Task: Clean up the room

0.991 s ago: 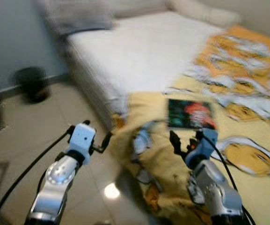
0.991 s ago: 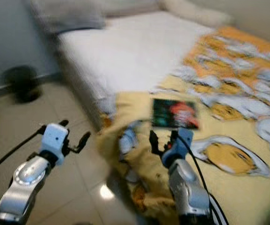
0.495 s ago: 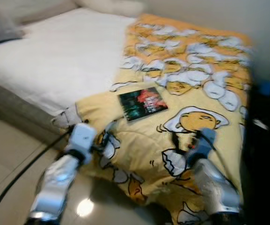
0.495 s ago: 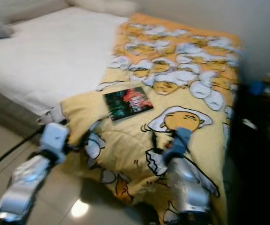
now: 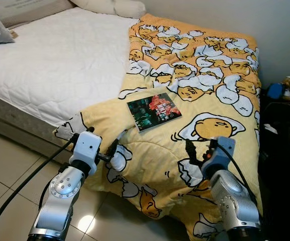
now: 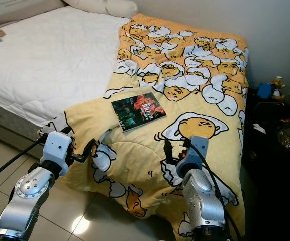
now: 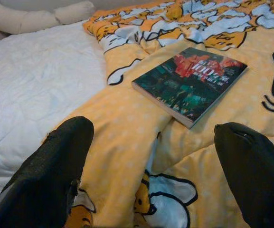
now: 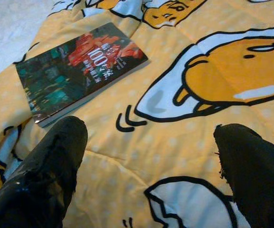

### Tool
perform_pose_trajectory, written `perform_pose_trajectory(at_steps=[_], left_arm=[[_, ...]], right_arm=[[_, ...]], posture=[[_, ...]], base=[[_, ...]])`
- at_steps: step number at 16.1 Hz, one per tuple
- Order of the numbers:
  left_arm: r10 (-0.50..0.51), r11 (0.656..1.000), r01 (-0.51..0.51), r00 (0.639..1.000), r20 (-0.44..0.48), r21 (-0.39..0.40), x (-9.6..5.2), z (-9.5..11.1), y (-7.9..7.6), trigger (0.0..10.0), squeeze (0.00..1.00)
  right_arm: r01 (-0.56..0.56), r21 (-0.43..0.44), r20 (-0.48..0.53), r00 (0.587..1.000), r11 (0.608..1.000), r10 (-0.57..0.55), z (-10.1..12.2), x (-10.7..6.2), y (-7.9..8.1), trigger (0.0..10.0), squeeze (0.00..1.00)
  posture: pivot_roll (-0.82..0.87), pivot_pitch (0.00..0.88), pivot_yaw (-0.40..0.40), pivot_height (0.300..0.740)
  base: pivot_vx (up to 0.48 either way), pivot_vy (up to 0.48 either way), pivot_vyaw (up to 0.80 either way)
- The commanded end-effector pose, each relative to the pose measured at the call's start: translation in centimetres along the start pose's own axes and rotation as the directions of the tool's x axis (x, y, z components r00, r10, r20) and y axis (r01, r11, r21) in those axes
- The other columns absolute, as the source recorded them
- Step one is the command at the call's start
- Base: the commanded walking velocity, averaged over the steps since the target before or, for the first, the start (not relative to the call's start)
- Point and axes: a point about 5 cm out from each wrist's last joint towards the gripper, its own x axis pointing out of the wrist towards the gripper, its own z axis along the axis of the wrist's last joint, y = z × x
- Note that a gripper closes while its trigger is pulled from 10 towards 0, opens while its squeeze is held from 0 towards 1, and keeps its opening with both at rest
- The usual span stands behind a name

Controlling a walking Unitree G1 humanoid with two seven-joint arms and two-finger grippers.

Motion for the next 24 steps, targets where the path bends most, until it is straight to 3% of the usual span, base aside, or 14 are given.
perform_pose_trajectory(at_steps=[1,5,10,13,14,15,19,23,24], left_arm=[[-0.001,1.000,0.001,1.000,0.026,0.001,0.3,0.6,-0.1,10.0,0.00],[-0.004,1.000,0.004,1.000,0.027,-0.003,0.3,0.7,-0.1,10.0,0.00],[-0.011,1.000,0.011,1.000,0.027,0.001,0.3,0.7,0.0,10.0,0.00],[-0.011,1.000,0.011,1.000,0.028,0.003,0.3,0.7,0.0,10.0,0.00],[-0.011,1.000,0.011,1.000,0.028,0.004,0.2,0.7,0.0,10.0,0.00],[-0.011,1.000,0.011,1.000,0.030,0.003,0.2,0.7,0.0,10.0,0.00],[-0.040,0.999,0.040,0.999,0.021,0.012,-0.2,0.5,-0.1,10.0,0.00],[-0.103,0.993,0.102,0.995,0.000,0.056,-0.4,0.5,-0.5,10.0,0.00],[-0.130,0.989,0.130,0.991,-0.006,0.065,-0.4,0.5,-0.7,10.0,0.00]], right_arm=[[0.006,-0.010,0.007,1.000,1.000,-0.006,0.1,0.0,-0.2,10.0,0.00],[-0.006,0.013,0.019,1.000,1.000,0.006,0.2,0.1,0.0,10.0,0.00],[0.006,-0.053,0.033,0.999,0.999,-0.004,0.6,0.0,0.4,10.0,0.00],[-0.079,-0.067,0.014,0.997,0.995,0.080,0.9,0.1,0.8,10.0,0.00],[-0.112,-0.109,0.012,0.993,0.988,0.114,1.0,-0.2,1.2,10.0,0.00],[-0.111,-0.085,0.009,0.994,0.990,0.112,0.9,-0.2,1.2,10.0,0.00],[-0.293,-0.062,-0.134,0.950,0.954,0.283,-0.6,-0.6,2.1,10.0,0.00],[-0.309,-0.007,-0.152,0.940,0.951,0.304,-0.8,0.2,1.4,10.0,0.00],[-0.320,-0.002,-0.155,0.936,0.947,0.316,-0.6,0.7,1.5,10.0,0.11]], posture=[[0.05,0.000,-0.015,0.740],[0.05,0.000,-0.017,0.740],[0.05,0.002,-0.011,0.740],[0.05,0.002,-0.011,0.740],[0.06,0.005,-0.015,0.740],[0.06,0.005,-0.015,0.740],[0.06,0.009,-0.015,0.740],[0.07,0.019,-0.015,0.740],[0.07,0.019,-0.015,0.740]], base=[[0.251,0.000,0.00],[0.311,0.000,-0.40],[0.330,0.000,-0.16],[0.334,0.000,0.00],[0.322,0.000,0.80],[0.322,0.000,0.80],[0.000,0.000,0.00],[0.000,0.000,0.00],[0.000,0.000,0.00]])
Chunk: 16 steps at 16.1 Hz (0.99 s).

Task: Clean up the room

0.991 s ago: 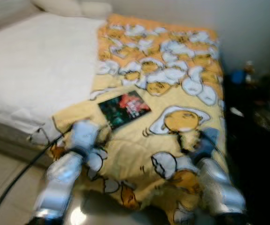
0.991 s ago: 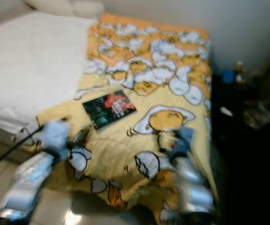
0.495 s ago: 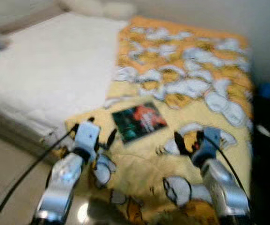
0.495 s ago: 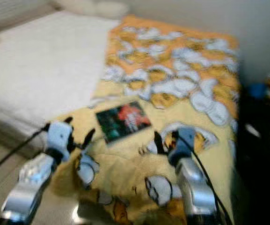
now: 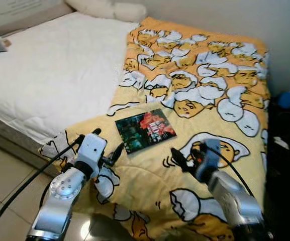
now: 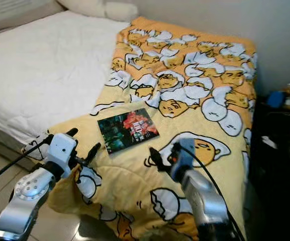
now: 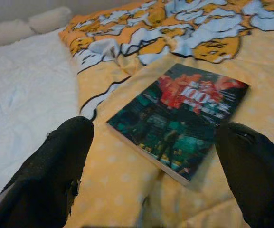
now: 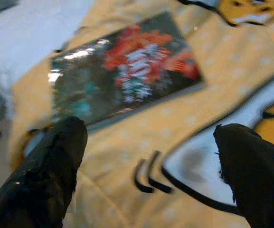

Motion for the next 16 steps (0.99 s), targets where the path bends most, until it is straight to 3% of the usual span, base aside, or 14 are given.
perform_pose_trajectory(at_steps=[1,4,7,8,10,16], left_arm=[[-0.033,0.999,0.033,0.999,-0.005,0.019,0.0,0.2,-0.2,10.0,0.00],[-0.031,0.999,0.031,0.999,-0.008,0.018,-0.2,0.2,-0.1,10.0,0.00],[0.022,1.000,-0.023,1.000,-0.011,-0.012,-0.3,0.1,0.1,10.0,0.00],[0.029,0.999,-0.029,1.000,-0.010,-0.021,-0.2,0.2,0.0,10.0,0.00],[0.040,0.999,-0.040,0.999,-0.005,-0.034,0.1,0.3,-0.1,10.0,0.00],[0.037,0.998,-0.037,0.999,0.002,-0.044,0.4,0.4,-0.5,10.0,0.00]], right_arm=[[-0.015,0.002,0.015,1.000,1.000,0.015,0.5,0.4,0.0,10.0,1.00],[-0.021,0.025,0.015,1.000,0.999,0.021,0.8,0.7,0.1,10.0,1.00],[0.054,-0.033,0.072,0.996,0.998,-0.051,1.1,0.0,-0.3,10.0,1.00],[0.107,-0.016,0.118,0.987,0.994,-0.104,1.2,-0.3,-0.3,10.0,0.00],[0.156,0.038,0.173,0.972,0.987,-0.160,0.9,-0.9,0.0,10.0,0.00],[0.207,0.041,0.166,0.963,0.977,-0.211,-0.1,-1.6,0.2,10.0,0.00]], posture=[[0.06,0.026,-0.014,0.740],[0.06,0.031,-0.017,0.740],[0.06,0.034,-0.025,0.740],[0.06,0.033,-0.020,0.740],[0.05,0.032,-0.015,0.740],[0.04,0.023,-0.002,0.740]], base=[[0.000,0.000,0.00],[0.000,0.000,0.00],[0.000,0.000,0.00],[0.000,0.000,0.00],[0.000,0.122,0.00],[0.000,0.383,0.00]])
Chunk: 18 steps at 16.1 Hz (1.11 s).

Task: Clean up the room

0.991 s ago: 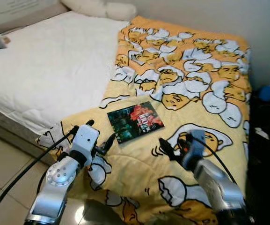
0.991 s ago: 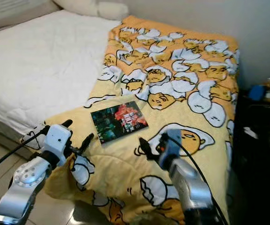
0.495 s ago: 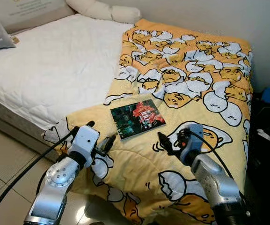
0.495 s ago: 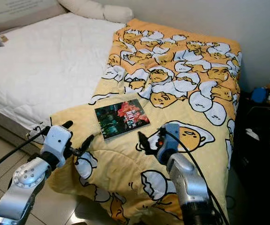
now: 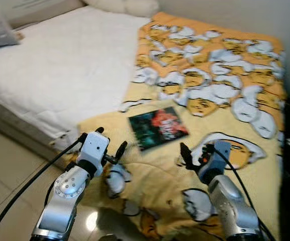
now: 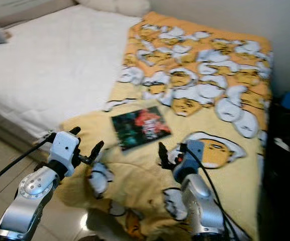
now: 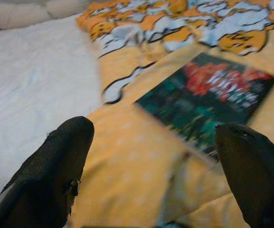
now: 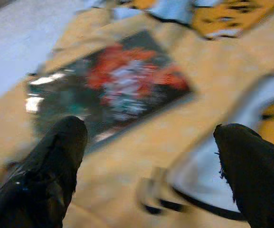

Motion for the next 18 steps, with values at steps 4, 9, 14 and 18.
perform_pose_trajectory(at_steps=[4,9,14,18], left_arm=[[0.033,0.999,-0.033,0.999,-0.008,0.008,0.0,0.0,0.2,10.0,0.00],[0.064,0.998,-0.064,0.998,-0.001,0.014,0.2,0.0,0.6,10.0,0.00],[0.096,0.995,-0.096,0.995,-0.005,-0.009,0.7,0.1,0.7,10.0,0.00],[0.115,0.993,-0.115,0.993,-0.003,-0.020,0.9,0.1,0.8,10.0,0.00]], right_arm=[[0.037,-0.019,0.010,0.999,0.999,-0.037,0.5,-0.1,-0.6,10.0,0.00],[0.048,-0.025,-0.007,0.999,0.999,-0.048,0.4,0.7,-1.3,10.0,0.00],[0.066,-0.021,-0.026,0.997,0.998,-0.066,-0.2,1.3,-2.1,10.0,0.00],[0.074,-0.017,-0.035,0.997,0.997,-0.075,-0.8,1.5,-3.1,10.0,0.00]], posture=[[0.04,0.021,-0.011,0.740],[0.04,0.018,-0.012,0.740],[0.04,0.018,-0.006,0.740],[0.04,0.016,-0.003,0.740]], base=[[0.000,0.253,0.00],[0.000,0.000,0.00],[0.000,0.000,0.00],[0.000,0.000,0.00]])
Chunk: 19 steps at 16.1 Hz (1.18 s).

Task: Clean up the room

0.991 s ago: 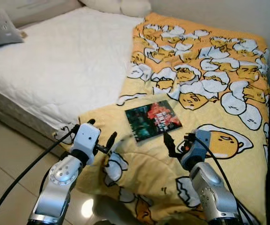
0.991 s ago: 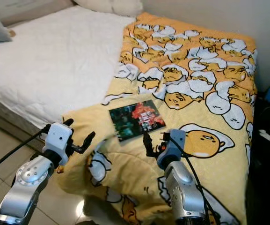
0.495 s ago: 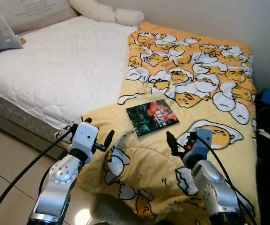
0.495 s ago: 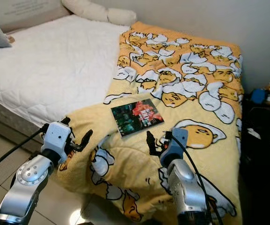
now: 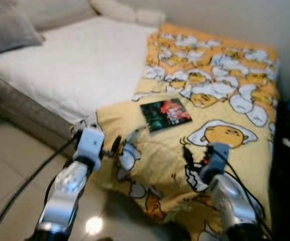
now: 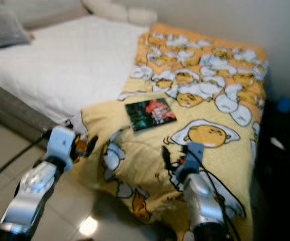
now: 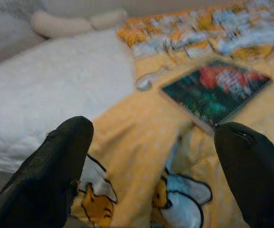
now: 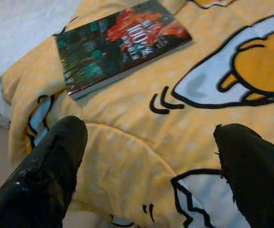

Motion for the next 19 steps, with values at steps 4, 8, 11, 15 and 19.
perform_pose_trajectory(at_steps=[4,8,11,15,19], left_arm=[[0.009,1.000,-0.009,1.000,-0.023,-0.015,-0.3,-0.6,0.0,10.0,0.00],[0.003,1.000,-0.004,1.000,-0.018,-0.029,-0.4,-0.7,0.1,10.0,0.00],[0.005,1.000,-0.005,1.000,-0.017,-0.026,-0.5,-0.7,0.3,10.0,0.00],[0.005,1.000,-0.005,1.000,-0.022,-0.021,-0.5,-0.9,0.3,10.0,0.00],[0.002,1.000,-0.003,1.000,-0.025,-0.019,-0.6,-1.0,0.3,10.0,0.00]], right_arm=[[-0.016,0.008,-0.006,1.000,1.000,0.016,-0.6,1.2,0.9,10.0,0.00],[-0.032,0.018,-0.036,0.999,0.999,0.032,-2.4,2.4,4.6,10.0,0.00],[-0.012,-0.034,-0.053,0.999,0.999,0.010,-4.0,2.4,7.1,10.0,0.00],[-0.004,-0.012,-0.112,0.994,1.000,0.003,-7.0,1.5,11.3,10.0,0.00],[0.032,-0.024,-0.049,0.998,0.999,-0.033,-6.0,1.8,9.6,10.0,0.00]], posture=[[0.04,0.016,-0.004,0.740],[0.04,0.017,-0.006,0.740],[0.04,0.017,-0.007,0.740],[0.04,0.018,-0.005,0.740],[0.04,0.019,-0.005,0.740]], base=[[0.000,0.000,0.00],[0.135,0.000,0.00],[0.359,0.000,0.40],[0.379,0.000,0.33],[0.384,0.000,0.00]])
